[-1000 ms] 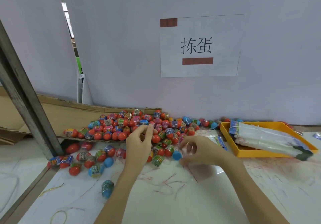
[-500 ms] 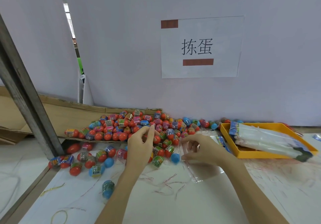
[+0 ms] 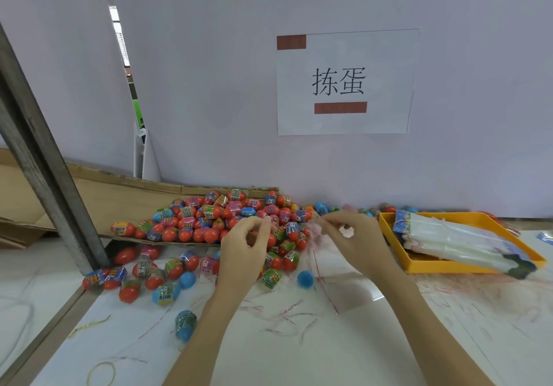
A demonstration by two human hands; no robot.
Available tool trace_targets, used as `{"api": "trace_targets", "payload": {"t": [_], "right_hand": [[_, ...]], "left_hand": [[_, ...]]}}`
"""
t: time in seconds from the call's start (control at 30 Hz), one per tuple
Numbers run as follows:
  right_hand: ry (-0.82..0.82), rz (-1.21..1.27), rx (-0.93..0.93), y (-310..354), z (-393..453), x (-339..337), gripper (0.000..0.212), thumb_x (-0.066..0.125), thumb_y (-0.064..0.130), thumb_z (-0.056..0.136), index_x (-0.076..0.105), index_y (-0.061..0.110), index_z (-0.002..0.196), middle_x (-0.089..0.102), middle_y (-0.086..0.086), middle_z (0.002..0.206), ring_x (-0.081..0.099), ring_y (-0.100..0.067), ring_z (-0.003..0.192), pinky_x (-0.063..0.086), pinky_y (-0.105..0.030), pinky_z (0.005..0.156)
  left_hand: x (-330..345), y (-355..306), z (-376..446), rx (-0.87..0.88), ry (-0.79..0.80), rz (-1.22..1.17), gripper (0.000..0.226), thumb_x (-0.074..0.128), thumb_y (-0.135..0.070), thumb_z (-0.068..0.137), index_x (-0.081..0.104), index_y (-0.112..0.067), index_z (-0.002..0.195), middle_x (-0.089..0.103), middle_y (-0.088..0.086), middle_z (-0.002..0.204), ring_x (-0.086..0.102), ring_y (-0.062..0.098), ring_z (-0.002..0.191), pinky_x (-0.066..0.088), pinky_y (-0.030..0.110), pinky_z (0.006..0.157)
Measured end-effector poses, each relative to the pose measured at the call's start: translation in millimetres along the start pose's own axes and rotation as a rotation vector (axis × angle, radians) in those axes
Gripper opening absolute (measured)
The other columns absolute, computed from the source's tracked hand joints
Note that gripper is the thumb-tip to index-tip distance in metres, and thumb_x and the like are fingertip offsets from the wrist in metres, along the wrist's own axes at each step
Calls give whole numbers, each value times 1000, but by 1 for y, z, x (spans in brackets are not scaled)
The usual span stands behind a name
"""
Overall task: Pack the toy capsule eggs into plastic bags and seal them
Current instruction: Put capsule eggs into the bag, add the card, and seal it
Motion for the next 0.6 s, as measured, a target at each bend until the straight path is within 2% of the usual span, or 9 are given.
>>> {"api": "trace_targets", "payload": {"t": [0.07, 0.1, 0.2, 0.3, 0.43, 0.5, 0.6], "right_hand": [[-101, 232, 13, 12, 0, -4, 13, 69, 22, 98, 78, 31, 103, 77, 19, 87, 72, -6, 84, 57, -16, 78], [-112, 364, 29, 17, 0, -5, 14, 67, 19, 100, 78, 26, 105, 79, 14, 89, 74, -9, 85, 59, -19, 78], [-76, 668, 116, 26, -2, -4, 18, 62, 14, 103, 77, 17, 111, 81, -1, 96, 77, -18, 90, 61, -23, 75], [21, 792, 167, 27, -4, 3, 19, 61, 16, 103, 79, 16, 111, 80, -8, 100, 77, -23, 93, 61, -25, 76], [96, 803, 199, 21, -3, 8, 21, 61, 19, 103, 80, 26, 109, 79, -6, 103, 77, -21, 96, 61, -25, 75], [48, 741, 206, 18, -3, 10, 21, 61, 17, 103, 80, 27, 107, 80, -4, 97, 77, -18, 87, 61, -25, 70], [-75, 630, 246, 11, -2, 14, 22, 59, 9, 104, 77, 20, 104, 81, -1, 91, 78, -20, 82, 64, -33, 67]], "left_hand": [[-1, -3, -1, 86, 25, 51, 24, 56, -57, 94, 68, -39, 104, 64, -19, 104, 58, 3, 102, 46, 11, 82], [0, -4, -1, 114, 62, 57, 30, 55, -63, 91, 65, -44, 111, 61, -21, 114, 53, -2, 113, 42, 10, 89], [5, -8, -3, 55, 200, 2, 49, 60, -69, 86, 56, -52, 132, 53, -29, 137, 43, -10, 131, 35, 8, 99], [11, -10, -6, 1, 208, -122, 44, 70, -58, 87, 58, -48, 128, 64, -34, 123, 56, -12, 118, 46, 5, 90], [8, -7, -6, -17, 122, -215, 25, 81, -35, 89, 69, -33, 111, 73, -18, 99, 68, 4, 95, 55, 16, 82], [5, -5, -5, -25, 96, -222, 17, 81, -33, 89, 72, -30, 104, 74, -15, 93, 68, 5, 89, 55, 16, 80], [2, -3, -3, -37, 76, -215, 7, 76, -22, 94, 72, -22, 99, 77, -8, 85, 73, 8, 80, 61, 25, 77]]}}
Point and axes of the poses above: each hand's wrist, its own z-axis towards the middle knuckle, its own x-axis out of the palm, y = z × x, the point moved 1 cm from there along z, towards the middle knuckle
